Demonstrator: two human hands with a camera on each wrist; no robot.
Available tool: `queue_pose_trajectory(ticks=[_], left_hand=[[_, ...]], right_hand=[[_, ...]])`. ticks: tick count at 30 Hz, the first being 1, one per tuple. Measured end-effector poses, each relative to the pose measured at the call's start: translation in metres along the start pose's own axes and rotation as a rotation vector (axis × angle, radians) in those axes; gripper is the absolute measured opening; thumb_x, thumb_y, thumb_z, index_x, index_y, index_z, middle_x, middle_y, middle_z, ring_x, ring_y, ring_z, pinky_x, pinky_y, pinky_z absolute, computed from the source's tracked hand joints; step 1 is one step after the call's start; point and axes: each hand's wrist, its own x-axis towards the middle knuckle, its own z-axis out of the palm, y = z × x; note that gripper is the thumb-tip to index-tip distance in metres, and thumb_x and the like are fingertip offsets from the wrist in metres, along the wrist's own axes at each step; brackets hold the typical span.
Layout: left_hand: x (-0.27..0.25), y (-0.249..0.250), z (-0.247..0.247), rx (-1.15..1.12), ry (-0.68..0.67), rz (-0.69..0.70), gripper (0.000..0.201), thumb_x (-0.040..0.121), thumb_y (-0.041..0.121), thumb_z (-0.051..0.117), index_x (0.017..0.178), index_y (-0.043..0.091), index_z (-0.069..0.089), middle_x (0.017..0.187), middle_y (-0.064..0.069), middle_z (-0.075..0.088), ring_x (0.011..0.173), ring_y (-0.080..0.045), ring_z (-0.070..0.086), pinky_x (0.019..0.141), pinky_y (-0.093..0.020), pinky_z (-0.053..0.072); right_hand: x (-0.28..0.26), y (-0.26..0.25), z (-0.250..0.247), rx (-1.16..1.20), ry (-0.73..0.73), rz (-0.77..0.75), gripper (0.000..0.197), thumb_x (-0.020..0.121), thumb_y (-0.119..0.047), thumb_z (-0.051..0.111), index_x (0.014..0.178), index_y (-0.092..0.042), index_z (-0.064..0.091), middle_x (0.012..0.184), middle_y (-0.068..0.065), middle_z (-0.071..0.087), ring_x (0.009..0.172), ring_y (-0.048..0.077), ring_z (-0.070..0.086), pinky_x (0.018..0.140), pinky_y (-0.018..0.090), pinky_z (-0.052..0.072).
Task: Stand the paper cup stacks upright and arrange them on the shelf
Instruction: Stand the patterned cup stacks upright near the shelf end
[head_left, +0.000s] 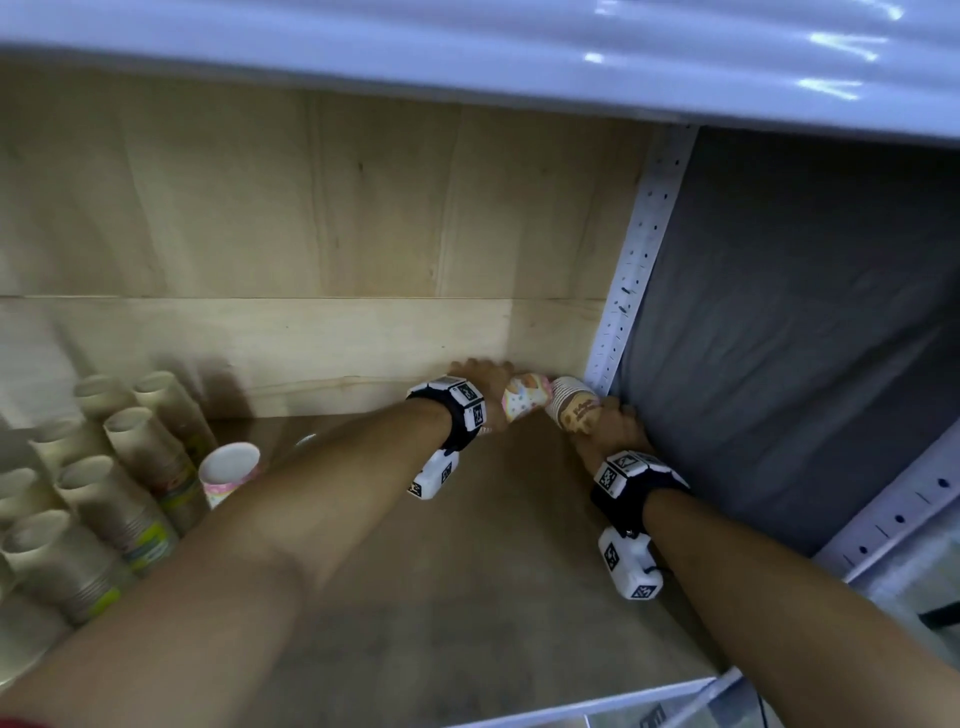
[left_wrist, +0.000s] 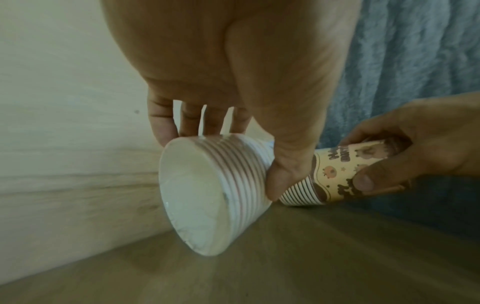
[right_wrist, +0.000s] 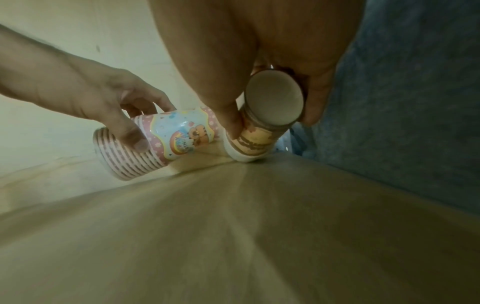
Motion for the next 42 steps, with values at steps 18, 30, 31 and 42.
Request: queue_pose_trajectory(ticks=[18,30,31,42], left_hand=[[-0.049,-0.031,0.014,-0.754,0.212,-0.340,0.085,0.062,0.028,0.087,0.127,0.011,0.034,0.123,-0.014,0.046,0.112,-0.037,0.054,0.093,-0.047,0.049],[-0.064,-0.032,0.041,-0.832,0.185,-0.359,0.082,0.063,0.030,0.088,0.125,0.008,0.037,0.127,-0.015,0.052,0.115,-0.034,0.056,0.093,-0.045,0.050],[-0.064,-0.033,0.040,-0.830,0.186,-0.358,0.081,0.063,0.029,0.088,0.124,0.008,0.038,0.126,-0.015,0.053,0.115,-0.034,0.056,0.092,-0.044,0.051],[-0.064,-0.039,-0.052,-0.534,0.019,-0.159,0.082,0.074,0.017,0.082,0.142,0.019,0.036,0.134,-0.012,0.042,0.119,-0.035,0.052,0.089,-0.040,0.051]], right_hand=[[-0.001,-0.075,-0.026,0.122,-0.076,-0.352,0.059,0.073,-0.027,0.072,0.126,-0.015,0.050,0.121,0.012,0.054,0.112,0.032,0.055,0.088,0.034,0.050],[-0.003,-0.082,-0.015,0.074,-0.136,-0.418,0.052,0.068,-0.031,0.069,0.116,-0.019,0.053,0.111,0.011,0.058,0.102,0.033,0.057,0.073,0.029,0.044],[-0.003,-0.083,-0.017,0.073,-0.145,-0.419,0.051,0.068,-0.031,0.069,0.116,-0.019,0.053,0.110,0.011,0.058,0.101,0.033,0.058,0.073,0.029,0.046],[-0.001,-0.091,-0.055,0.113,-0.201,-0.497,0.070,0.077,-0.028,0.071,0.141,-0.021,0.044,0.141,0.011,0.047,0.127,0.031,0.050,0.101,0.043,0.048]])
